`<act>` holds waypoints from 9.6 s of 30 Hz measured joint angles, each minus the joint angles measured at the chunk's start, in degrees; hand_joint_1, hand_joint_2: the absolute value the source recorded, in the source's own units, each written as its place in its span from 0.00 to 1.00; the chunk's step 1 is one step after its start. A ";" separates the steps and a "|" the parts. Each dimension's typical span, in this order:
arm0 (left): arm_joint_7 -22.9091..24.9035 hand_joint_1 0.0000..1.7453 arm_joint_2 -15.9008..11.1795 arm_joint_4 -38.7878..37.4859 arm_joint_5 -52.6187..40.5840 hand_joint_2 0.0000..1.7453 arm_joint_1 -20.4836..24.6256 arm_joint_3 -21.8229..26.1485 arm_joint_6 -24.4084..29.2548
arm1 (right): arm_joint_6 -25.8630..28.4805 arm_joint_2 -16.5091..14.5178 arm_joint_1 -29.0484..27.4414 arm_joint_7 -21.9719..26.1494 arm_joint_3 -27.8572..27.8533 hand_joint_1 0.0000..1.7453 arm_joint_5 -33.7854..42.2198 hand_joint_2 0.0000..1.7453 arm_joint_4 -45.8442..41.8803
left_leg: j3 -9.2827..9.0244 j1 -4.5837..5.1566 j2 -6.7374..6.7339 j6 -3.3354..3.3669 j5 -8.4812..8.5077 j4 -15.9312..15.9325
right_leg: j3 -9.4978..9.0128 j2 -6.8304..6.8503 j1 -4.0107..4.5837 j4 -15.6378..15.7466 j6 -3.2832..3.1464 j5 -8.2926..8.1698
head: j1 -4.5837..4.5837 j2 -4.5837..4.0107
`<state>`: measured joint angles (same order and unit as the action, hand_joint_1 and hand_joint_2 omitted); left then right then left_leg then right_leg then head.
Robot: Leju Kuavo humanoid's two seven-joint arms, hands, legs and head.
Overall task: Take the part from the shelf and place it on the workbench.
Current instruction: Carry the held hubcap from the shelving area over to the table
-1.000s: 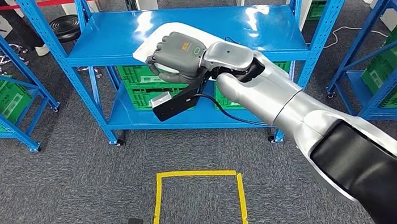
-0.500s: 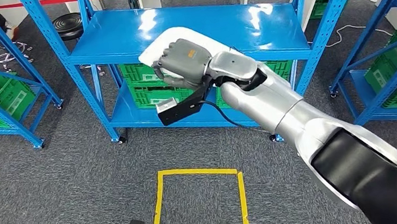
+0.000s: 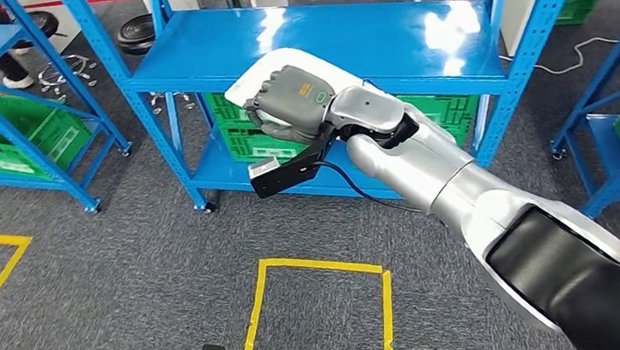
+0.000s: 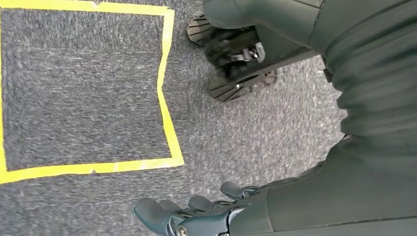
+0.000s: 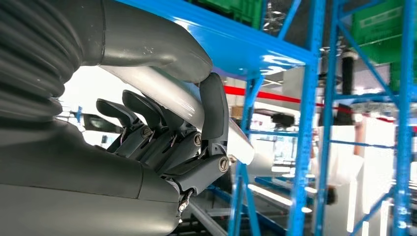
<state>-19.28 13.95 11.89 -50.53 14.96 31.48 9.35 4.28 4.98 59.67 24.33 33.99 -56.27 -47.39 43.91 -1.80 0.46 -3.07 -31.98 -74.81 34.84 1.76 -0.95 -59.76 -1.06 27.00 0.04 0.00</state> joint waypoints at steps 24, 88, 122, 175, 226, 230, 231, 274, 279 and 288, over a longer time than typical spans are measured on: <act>-0.68 0.00 -0.03 -0.01 0.17 1.00 -0.44 0.02 0.80 | 0.41 -0.33 -0.46 0.89 -1.41 1.00 -1.20 1.00 0.33 | -6.55 1.29 7.36 2.45 8.02 15.48 | -0.03 -4.32 0.53 0.01 0.72 -0.07 | -0.20 0.00; -4.59 0.00 -1.05 0.00 -0.18 1.00 -1.45 -1.38 -2.45 | 0.51 -1.53 0.18 3.15 -1.33 1.00 -1.66 1.00 4.07 | -3.54 1.32 5.13 1.09 7.42 12.67 | -0.62 -2.85 0.32 0.77 -0.36 -0.55 | 0.45 0.00; -4.89 0.00 -1.25 0.09 0.15 1.00 -1.76 -1.36 -2.40 | 2.30 -1.40 -0.94 3.22 -0.96 1.00 -0.75 1.00 6.56 | 1.41 1.29 0.05 0.49 1.53 0.24 | -0.50 0.34 0.62 0.82 -0.59 -0.63 | 0.71 0.00; -4.88 0.00 -1.37 0.05 1.17 1.00 -1.96 -1.32 -2.38 | 2.60 -2.17 -0.64 3.30 -0.79 1.00 -0.90 1.00 8.60 | -10.47 0.85 8.10 2.88 4.63 15.32 | 3.55 -5.95 0.06 0.90 2.01 -3.52 | 0.49 0.00; -4.36 0.00 -1.20 0.00 -0.26 1.00 -1.59 -1.32 -3.37 | 0.95 -1.33 -2.96 8.36 -4.28 1.00 1.78 1.00 10.06 | -7.22 1.35 -0.15 4.37 8.11 15.74 | 0.69 -1.42 0.81 -4.17 2.47 3.42 | 0.44 0.00; -4.25 0.00 -1.20 0.00 -0.38 1.00 -1.60 -1.32 -3.37 | -0.85 -1.27 -3.69 9.32 -4.72 1.00 2.54 1.00 11.43 | -7.55 1.38 0.01 4.78 7.58 15.63 | 8.23 -1.47 0.68 -15.51 2.89 5.76 | 0.25 0.00; -4.23 0.00 -1.20 0.00 -0.39 1.00 -1.63 -1.32 -3.37 | -0.97 -1.25 -3.92 9.34 -4.89 1.00 2.68 1.00 11.69 | -7.74 1.39 0.13 4.72 7.41 15.58 | 8.00 -1.47 0.68 -13.79 2.72 3.91 | 0.22 0.00; -4.26 0.00 -1.14 -0.07 -0.69 1.00 -2.18 -1.34 -3.76 | -0.81 1.09 -7.21 8.52 -5.58 1.00 -0.14 1.00 10.41 | -7.84 1.46 -0.04 1.57 -2.30 2.66 | 0.27 -2.03 1.00 2.33 -1.05 -3.40 | 0.31 0.00; -4.30 0.00 -1.19 -0.07 -1.09 1.00 -2.51 -1.34 -3.78 | -0.69 1.11 -7.47 9.29 -5.56 1.00 0.54 1.00 9.20 | -6.02 1.78 -0.11 2.65 4.25 10.51 | -2.92 -2.17 1.46 2.13 -0.88 -0.62 | 0.30 0.00; -4.24 0.00 -1.01 0.01 -1.55 1.00 -2.23 -1.38 -3.80 | -1.71 0.34 -5.39 11.11 -5.37 1.00 2.98 1.00 8.09 | -10.09 1.82 0.07 5.05 7.44 17.39 | 1.40 -2.10 1.25 -7.92 1.80 3.16 | -0.03 0.00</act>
<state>-23.52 12.94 11.90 -52.08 12.73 30.10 5.55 2.57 5.32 54.28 35.44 28.62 -53.29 -39.30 33.83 0.02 0.53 1.98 -24.54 -57.42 36.23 -0.34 0.30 -67.68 0.74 30.17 0.01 0.00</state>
